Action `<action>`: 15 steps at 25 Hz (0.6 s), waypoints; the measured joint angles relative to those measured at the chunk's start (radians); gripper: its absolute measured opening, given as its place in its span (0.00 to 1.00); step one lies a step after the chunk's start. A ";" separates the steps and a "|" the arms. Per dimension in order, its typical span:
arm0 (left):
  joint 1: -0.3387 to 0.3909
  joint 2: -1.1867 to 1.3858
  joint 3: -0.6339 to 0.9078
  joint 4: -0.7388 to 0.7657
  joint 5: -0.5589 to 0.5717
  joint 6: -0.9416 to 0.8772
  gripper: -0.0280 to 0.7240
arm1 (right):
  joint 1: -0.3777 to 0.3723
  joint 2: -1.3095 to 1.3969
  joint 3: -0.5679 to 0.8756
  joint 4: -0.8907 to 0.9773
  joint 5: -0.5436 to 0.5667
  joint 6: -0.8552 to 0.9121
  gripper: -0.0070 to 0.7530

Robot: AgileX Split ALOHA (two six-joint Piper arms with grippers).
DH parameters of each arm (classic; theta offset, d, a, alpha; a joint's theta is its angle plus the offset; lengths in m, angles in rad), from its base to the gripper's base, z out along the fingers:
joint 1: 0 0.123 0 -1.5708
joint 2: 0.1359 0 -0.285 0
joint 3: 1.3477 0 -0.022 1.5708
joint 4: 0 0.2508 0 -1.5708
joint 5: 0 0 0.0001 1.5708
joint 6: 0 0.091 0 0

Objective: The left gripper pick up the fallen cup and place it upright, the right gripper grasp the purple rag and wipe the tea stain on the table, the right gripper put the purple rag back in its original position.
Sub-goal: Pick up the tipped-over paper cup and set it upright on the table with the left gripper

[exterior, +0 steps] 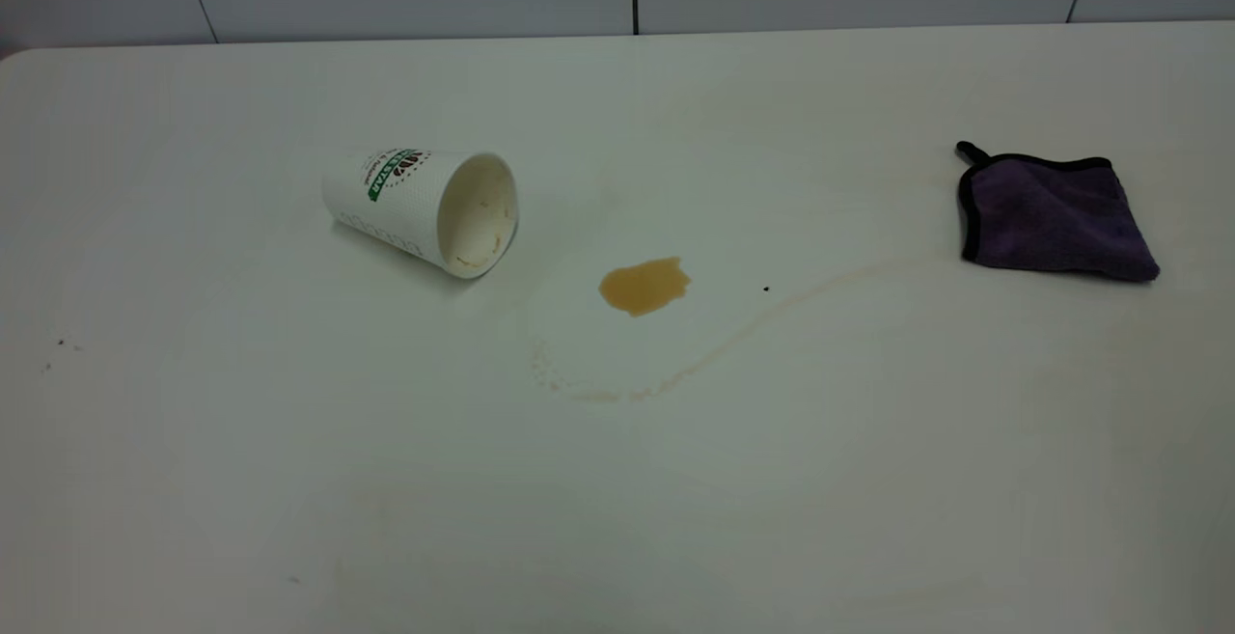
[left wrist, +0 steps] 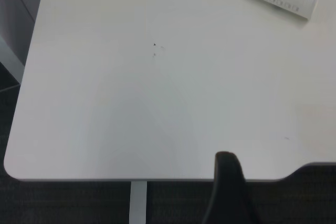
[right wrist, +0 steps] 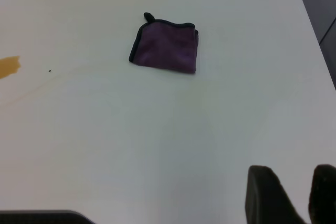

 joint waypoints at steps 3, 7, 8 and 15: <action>0.000 0.000 0.000 0.000 0.000 0.000 0.76 | 0.000 0.000 0.000 0.000 0.000 0.000 0.32; -0.010 0.000 0.000 0.000 0.000 0.000 0.76 | 0.000 0.000 0.000 0.000 0.000 0.000 0.32; -0.017 0.000 0.000 0.000 0.000 0.000 0.76 | 0.000 0.000 0.000 0.000 0.000 0.000 0.32; -0.023 0.247 -0.044 0.063 -0.065 -0.063 0.76 | 0.000 0.000 0.000 0.000 0.000 0.000 0.32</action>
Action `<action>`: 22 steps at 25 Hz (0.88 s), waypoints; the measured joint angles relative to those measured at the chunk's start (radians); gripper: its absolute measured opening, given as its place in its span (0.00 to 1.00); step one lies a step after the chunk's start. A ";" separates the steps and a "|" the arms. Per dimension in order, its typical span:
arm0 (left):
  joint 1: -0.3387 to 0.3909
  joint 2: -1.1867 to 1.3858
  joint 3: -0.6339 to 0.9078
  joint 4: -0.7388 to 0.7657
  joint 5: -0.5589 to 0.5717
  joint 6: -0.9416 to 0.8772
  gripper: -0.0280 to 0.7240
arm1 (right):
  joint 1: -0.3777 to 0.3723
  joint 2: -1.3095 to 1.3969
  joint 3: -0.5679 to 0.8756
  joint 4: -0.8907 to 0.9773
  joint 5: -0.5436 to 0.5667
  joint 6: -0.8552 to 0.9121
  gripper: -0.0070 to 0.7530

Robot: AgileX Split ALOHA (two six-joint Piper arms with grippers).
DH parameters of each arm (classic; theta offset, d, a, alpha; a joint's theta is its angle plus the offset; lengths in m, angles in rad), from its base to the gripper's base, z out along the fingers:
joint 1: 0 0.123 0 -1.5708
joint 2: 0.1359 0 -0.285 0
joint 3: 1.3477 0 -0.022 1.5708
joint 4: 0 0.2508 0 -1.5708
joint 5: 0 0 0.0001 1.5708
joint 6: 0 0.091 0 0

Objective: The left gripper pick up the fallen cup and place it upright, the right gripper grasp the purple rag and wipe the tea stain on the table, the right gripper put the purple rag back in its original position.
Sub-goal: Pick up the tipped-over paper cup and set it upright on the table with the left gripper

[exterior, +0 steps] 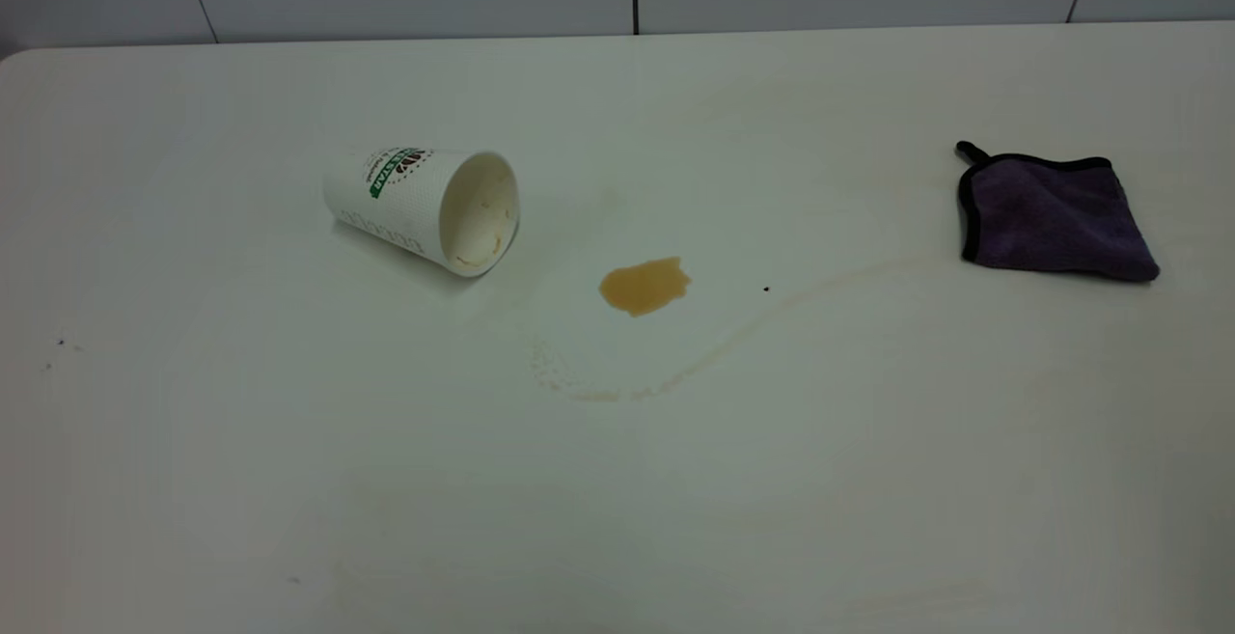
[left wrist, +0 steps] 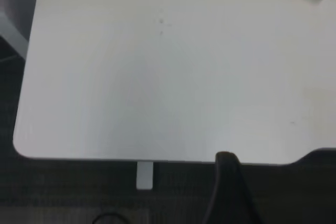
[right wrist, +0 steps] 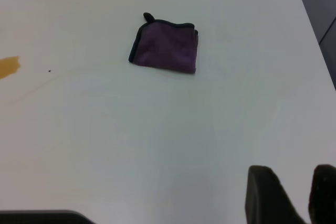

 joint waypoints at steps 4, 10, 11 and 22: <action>0.000 0.318 -0.080 0.099 -0.100 -0.055 0.76 | 0.000 0.000 0.000 0.000 0.000 0.000 0.32; -0.039 0.778 -0.261 0.134 -0.204 -0.058 0.80 | 0.000 0.000 0.000 0.000 0.000 0.000 0.32; -0.063 0.832 -0.287 0.144 -0.213 -0.058 0.82 | 0.000 0.000 0.000 0.000 0.000 0.000 0.32; -0.460 1.414 -0.604 0.476 -0.251 -0.324 0.91 | 0.000 0.000 0.000 0.000 0.000 0.000 0.32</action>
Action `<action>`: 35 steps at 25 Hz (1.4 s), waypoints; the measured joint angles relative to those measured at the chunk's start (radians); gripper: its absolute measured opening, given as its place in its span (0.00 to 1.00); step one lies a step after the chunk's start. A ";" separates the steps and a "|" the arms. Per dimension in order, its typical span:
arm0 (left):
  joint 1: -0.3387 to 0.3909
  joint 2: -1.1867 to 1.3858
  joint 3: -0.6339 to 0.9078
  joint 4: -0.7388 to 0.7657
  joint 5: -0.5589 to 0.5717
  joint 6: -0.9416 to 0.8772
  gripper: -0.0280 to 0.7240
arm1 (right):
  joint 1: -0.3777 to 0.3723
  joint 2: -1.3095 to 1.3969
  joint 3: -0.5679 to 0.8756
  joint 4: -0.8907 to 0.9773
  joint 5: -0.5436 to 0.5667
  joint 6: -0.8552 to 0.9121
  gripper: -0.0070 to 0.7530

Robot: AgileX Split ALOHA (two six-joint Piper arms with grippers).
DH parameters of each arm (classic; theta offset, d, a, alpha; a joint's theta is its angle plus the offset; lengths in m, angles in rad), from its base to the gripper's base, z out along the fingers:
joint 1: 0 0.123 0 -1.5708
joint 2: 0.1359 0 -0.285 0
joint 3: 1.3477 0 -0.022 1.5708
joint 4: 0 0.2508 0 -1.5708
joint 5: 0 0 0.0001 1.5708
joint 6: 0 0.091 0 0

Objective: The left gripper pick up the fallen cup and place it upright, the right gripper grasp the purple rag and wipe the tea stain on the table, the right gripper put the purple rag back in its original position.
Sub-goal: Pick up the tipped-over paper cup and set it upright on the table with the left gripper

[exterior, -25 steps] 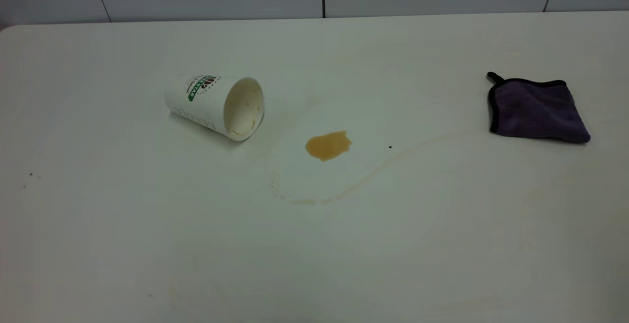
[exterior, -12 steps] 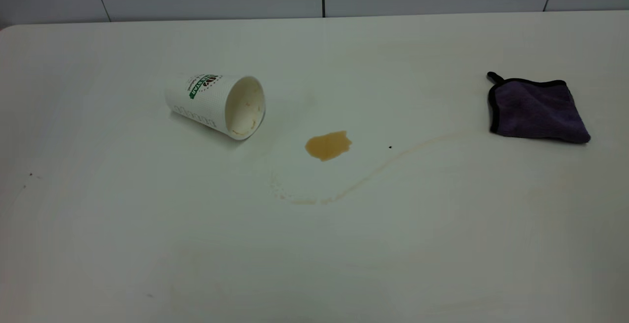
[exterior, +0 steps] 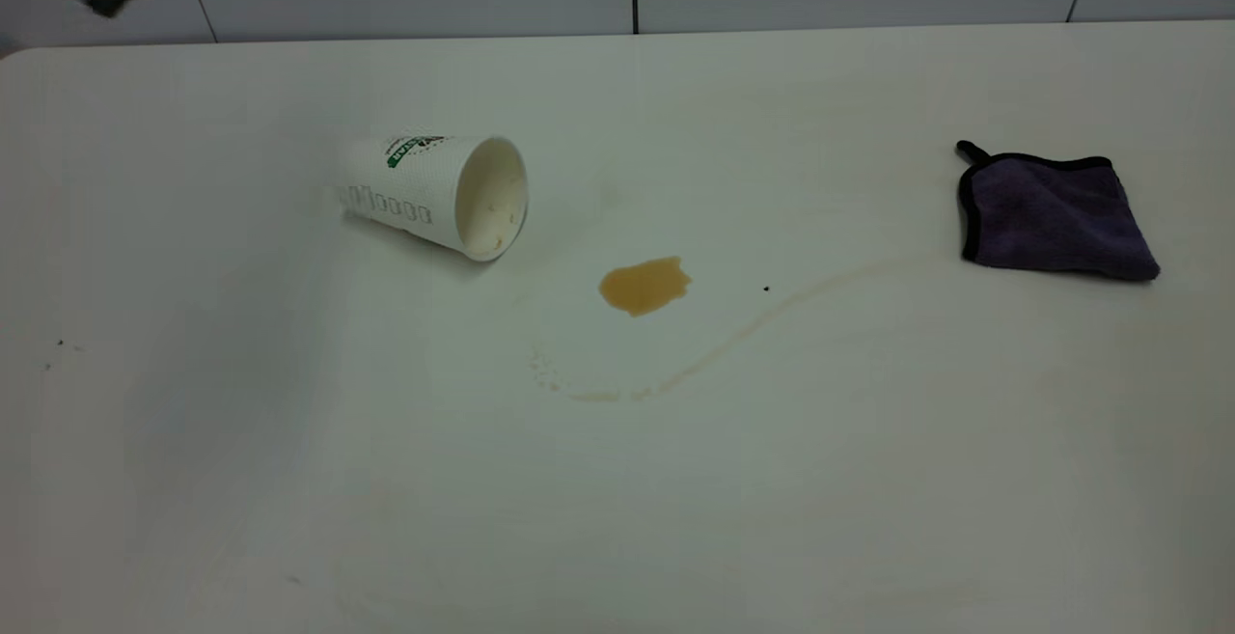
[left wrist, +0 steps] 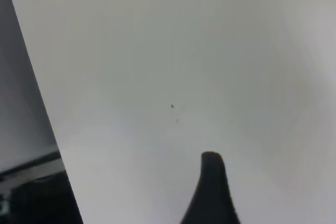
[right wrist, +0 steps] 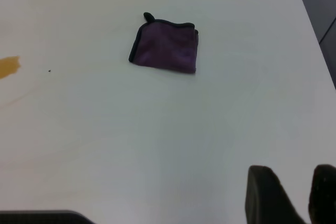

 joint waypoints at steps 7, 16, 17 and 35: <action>-0.172 0.300 -0.143 0.238 -0.008 -0.177 0.90 | 0.000 0.000 0.000 0.000 0.000 0.000 0.32; -0.183 0.611 -0.329 0.330 -0.079 -0.216 0.88 | 0.000 0.000 0.000 0.000 0.000 0.000 0.32; -0.184 0.644 -0.352 0.341 -0.079 -0.217 0.87 | 0.000 0.000 0.000 0.000 0.000 0.000 0.32; -0.156 0.929 -0.517 0.618 0.027 -0.280 0.25 | 0.000 0.000 0.000 0.000 0.000 0.000 0.32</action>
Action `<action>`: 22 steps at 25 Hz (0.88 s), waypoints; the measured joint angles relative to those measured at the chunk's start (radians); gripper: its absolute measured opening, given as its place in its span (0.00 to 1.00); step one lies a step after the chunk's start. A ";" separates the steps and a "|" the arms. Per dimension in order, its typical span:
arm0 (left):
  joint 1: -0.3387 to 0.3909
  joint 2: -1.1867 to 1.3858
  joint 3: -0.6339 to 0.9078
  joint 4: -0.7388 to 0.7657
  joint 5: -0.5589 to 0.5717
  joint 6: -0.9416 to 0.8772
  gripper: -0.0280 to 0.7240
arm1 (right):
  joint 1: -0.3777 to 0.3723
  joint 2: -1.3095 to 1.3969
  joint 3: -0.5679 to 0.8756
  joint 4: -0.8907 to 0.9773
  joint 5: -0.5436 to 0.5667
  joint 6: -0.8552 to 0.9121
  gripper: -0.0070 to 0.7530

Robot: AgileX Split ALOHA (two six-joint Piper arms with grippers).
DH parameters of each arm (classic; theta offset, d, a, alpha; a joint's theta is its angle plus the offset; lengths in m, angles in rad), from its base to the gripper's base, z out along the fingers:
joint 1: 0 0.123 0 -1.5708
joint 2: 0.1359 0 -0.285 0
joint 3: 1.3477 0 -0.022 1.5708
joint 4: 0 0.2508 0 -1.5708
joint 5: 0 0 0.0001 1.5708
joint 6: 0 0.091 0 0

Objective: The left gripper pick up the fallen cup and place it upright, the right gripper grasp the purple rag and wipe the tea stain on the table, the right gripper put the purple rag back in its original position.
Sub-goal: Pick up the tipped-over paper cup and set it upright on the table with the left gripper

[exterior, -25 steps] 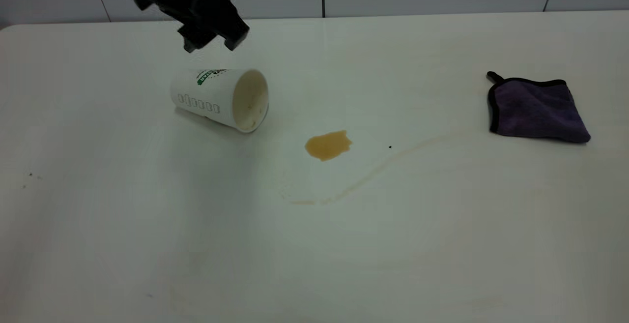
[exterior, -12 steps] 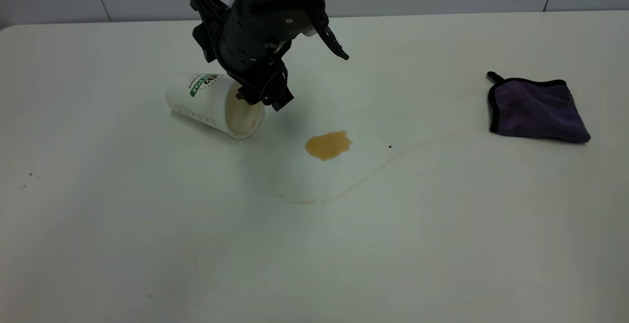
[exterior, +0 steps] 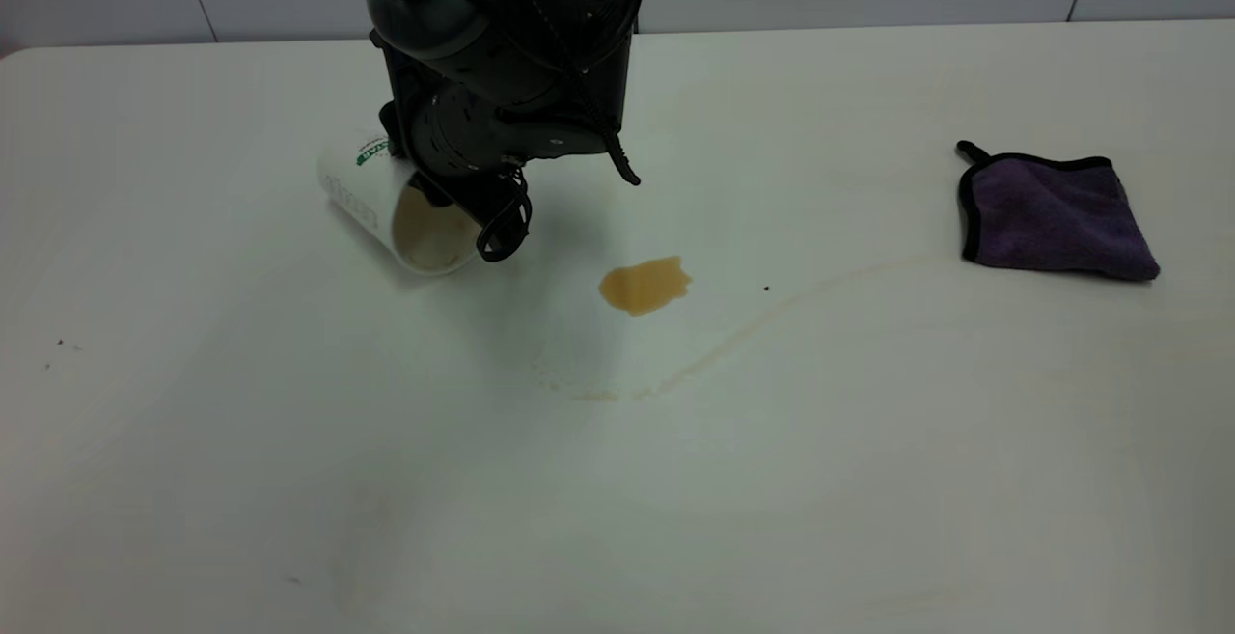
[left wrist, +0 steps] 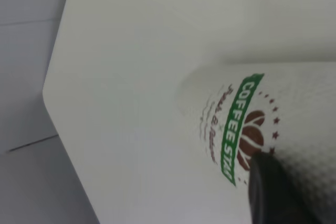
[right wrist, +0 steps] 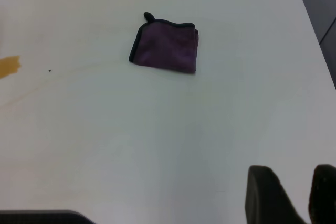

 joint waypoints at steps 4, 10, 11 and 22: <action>0.001 -0.042 -0.001 0.012 0.035 0.043 0.02 | 0.000 0.000 0.000 0.000 0.000 0.000 0.32; 0.050 -0.258 -0.001 -0.296 -0.035 0.406 0.01 | 0.000 0.000 0.000 0.000 0.000 0.000 0.32; 0.080 -0.300 -0.001 -0.395 -0.049 0.470 0.01 | 0.000 0.000 0.000 0.000 0.000 0.000 0.32; 0.428 -0.412 -0.010 -1.349 -0.040 1.127 0.01 | 0.000 0.000 0.000 0.000 0.000 0.000 0.32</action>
